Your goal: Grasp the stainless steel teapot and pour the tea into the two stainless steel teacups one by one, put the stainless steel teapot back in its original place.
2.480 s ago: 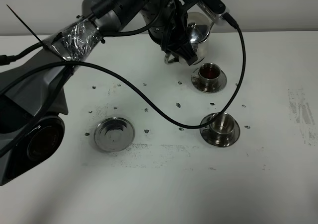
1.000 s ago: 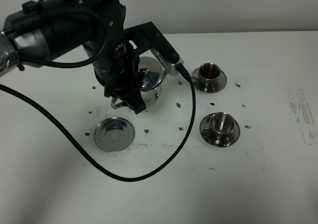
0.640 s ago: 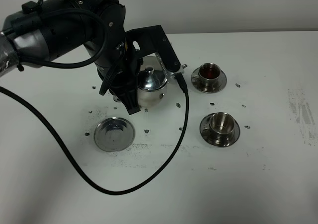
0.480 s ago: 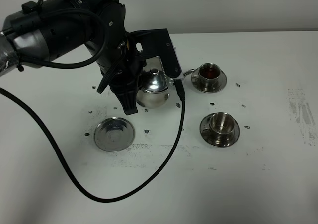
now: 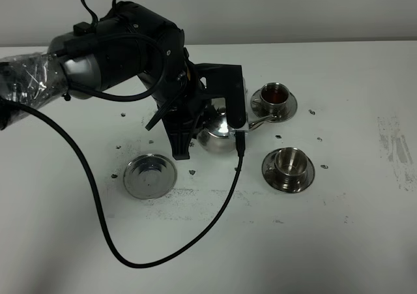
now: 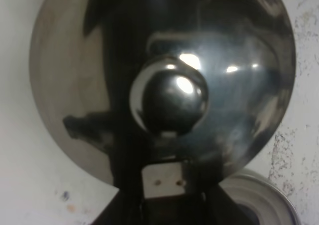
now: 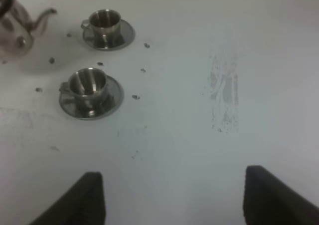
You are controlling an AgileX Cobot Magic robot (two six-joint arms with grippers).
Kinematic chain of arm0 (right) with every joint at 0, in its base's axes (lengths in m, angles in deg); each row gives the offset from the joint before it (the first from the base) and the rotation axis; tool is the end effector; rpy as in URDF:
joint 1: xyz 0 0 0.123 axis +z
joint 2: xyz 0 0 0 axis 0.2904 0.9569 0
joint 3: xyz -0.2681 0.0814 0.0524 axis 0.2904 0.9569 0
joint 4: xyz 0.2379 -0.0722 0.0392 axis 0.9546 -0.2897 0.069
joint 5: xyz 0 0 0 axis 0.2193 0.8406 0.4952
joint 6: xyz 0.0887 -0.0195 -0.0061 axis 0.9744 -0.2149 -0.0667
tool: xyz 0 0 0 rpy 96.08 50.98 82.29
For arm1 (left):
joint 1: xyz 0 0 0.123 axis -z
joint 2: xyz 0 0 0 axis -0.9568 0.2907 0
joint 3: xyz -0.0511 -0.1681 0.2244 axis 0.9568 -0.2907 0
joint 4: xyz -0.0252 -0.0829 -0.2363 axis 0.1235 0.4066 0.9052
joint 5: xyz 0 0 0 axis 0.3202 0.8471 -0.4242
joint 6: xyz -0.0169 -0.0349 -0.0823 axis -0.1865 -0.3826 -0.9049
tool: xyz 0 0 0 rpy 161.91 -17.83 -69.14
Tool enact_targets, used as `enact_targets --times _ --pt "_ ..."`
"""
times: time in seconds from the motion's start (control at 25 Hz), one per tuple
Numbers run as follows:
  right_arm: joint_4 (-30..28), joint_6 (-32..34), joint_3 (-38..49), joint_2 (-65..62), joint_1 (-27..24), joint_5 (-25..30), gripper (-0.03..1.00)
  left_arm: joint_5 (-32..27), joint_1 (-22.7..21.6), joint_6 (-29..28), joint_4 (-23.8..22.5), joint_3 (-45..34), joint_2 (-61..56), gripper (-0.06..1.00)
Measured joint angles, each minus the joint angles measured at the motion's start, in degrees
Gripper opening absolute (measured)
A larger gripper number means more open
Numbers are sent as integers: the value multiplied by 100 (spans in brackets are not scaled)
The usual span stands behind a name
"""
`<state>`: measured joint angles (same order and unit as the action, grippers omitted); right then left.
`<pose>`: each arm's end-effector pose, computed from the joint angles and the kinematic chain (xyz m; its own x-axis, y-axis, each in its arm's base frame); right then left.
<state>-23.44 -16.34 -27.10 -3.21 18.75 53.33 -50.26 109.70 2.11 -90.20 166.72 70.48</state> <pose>-0.0081 0.0087 0.2765 -0.4571 -0.0893 -0.8849 -0.1531 0.9880 -0.0206 0.3519 -0.2560 0.2206 0.0639 0.9770 -0.2033 0.9295 0.0159 0.3685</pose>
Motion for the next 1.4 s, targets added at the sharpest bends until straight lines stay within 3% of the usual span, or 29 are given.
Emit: enact_targets --times 0.24,0.64,1.4 --pt "0 0 0 0 0 0 59 111 13 660 195 0 48 20" --pt "0 0 0 0 0 0 59 232 152 1667 76 0 50 20" --pt "0 0 0 0 0 0 59 590 428 1768 -1137 0 110 20"
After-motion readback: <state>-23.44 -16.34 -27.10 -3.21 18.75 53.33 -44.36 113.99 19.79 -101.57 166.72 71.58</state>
